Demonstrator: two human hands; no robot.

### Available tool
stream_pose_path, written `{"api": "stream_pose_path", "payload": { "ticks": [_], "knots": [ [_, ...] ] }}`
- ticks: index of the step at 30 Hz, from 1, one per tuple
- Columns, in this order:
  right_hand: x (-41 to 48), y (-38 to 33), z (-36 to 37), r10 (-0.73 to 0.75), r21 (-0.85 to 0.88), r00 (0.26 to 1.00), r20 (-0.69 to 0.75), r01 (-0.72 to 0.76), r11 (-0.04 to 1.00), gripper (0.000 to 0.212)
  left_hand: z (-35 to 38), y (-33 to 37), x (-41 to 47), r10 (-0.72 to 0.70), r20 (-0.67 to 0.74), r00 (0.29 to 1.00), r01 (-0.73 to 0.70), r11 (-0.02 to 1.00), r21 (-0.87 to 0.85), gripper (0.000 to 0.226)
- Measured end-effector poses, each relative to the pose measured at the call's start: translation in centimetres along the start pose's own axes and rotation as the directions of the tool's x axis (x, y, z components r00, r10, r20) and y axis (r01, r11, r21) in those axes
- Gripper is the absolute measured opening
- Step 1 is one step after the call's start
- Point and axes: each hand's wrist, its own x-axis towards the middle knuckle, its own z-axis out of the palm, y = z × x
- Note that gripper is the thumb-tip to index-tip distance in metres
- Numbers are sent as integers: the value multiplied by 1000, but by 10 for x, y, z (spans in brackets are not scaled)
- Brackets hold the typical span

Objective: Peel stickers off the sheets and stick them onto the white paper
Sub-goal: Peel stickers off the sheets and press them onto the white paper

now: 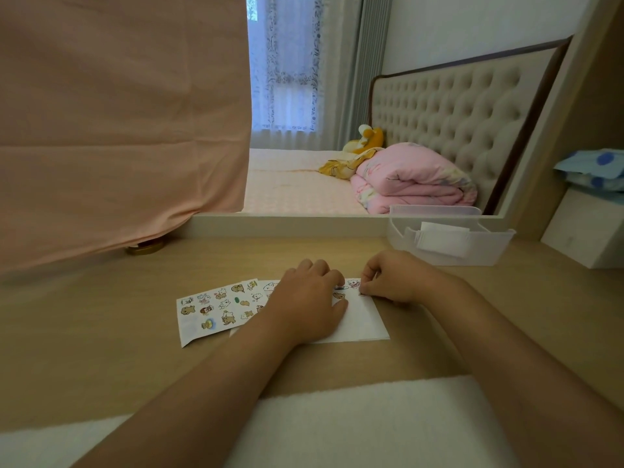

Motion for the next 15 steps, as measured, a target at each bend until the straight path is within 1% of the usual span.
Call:
{"api": "stream_pose_path", "payload": {
  "ticks": [2, 3, 5, 6, 9, 10, 15],
  "knots": [
    [1, 2, 1, 7, -8, 999, -43, -8, 1000, 9, 1, 1, -2, -6, -13, 1000, 6, 1000, 9, 40],
    [1, 3, 2, 17, -13, 998, -64, -18, 1000, 12, 1, 2, -2, -4, -20, 1000, 4, 1000, 6, 39],
    [0, 6, 3, 39, -9, 994, -102, -40, 999, 26, -1, 3, -2, 21, -31, 999, -21, 1000, -17, 37],
    [-1, 8, 3, 43, 3, 993, -111, -43, 999, 28, -2, 4, -3, 46, -30, 998, -47, 998, -37, 36],
    [-6, 10, 4, 31, 53, 992, -124, -25, 998, 15, -4, 6, -3, 119, 2, 993, -118, 987, -108, 35],
    [-8, 9, 4, 26, 67, 991, -130, -18, 998, 15, -3, 6, -3, 131, 14, 991, -128, 985, -114, 36],
    [-19, 5, 3, -30, 43, 989, -146, 37, 998, 30, -3, 3, -5, 152, 22, 988, -149, 985, -83, 39]
  ]
}}
